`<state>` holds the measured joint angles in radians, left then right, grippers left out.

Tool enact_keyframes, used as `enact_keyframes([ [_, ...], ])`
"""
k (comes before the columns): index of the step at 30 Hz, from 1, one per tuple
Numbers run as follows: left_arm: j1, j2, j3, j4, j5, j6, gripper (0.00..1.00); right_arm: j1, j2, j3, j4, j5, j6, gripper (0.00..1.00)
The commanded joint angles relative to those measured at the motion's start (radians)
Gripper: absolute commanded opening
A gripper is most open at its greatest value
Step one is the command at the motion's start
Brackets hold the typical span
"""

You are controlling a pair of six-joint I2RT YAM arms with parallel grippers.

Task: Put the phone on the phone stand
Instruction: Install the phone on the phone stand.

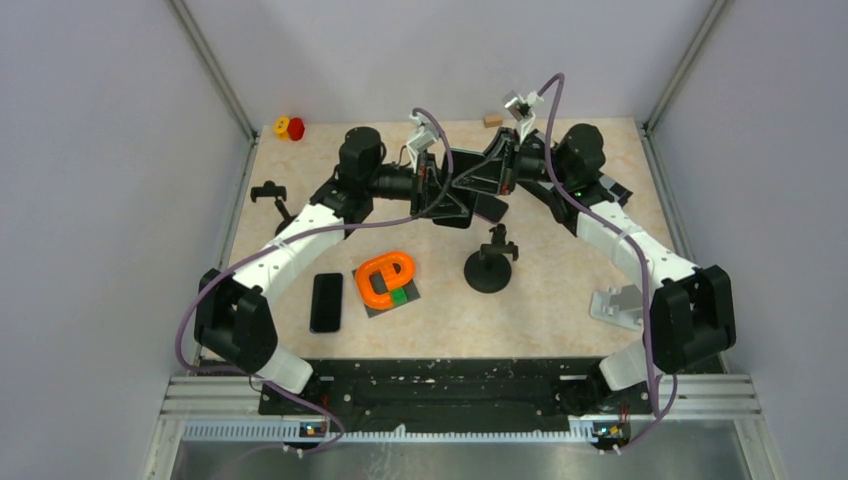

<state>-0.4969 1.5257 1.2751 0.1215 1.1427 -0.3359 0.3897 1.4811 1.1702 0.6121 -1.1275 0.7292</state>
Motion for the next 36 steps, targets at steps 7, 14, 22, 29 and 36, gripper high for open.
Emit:
enact_keyframes([
  [7, -0.002, -0.048, 0.011, -0.142, -0.106, 0.189, 0.71, -0.043, -0.069, -0.017, 0.041, -0.057, -0.036, 0.0],
  [14, -0.007, -0.132, -0.053, -0.211, -0.244, 0.303, 0.99, -0.145, -0.204, -0.046, -0.048, -0.085, -0.133, 0.0],
  [22, -0.145, -0.161, -0.111, -0.282, -0.506, 0.411, 0.99, -0.314, -0.335, -0.075, -0.137, -0.051, -0.197, 0.0],
  [29, -0.349, -0.119, -0.103, -0.291, -0.789, 0.425, 0.99, -0.384, -0.401, -0.109, -0.198, -0.019, -0.257, 0.0],
  [36, -0.434, -0.073, -0.117, -0.263, -1.046, 0.471, 0.93, -0.414, -0.434, -0.156, -0.225, 0.019, -0.299, 0.0],
])
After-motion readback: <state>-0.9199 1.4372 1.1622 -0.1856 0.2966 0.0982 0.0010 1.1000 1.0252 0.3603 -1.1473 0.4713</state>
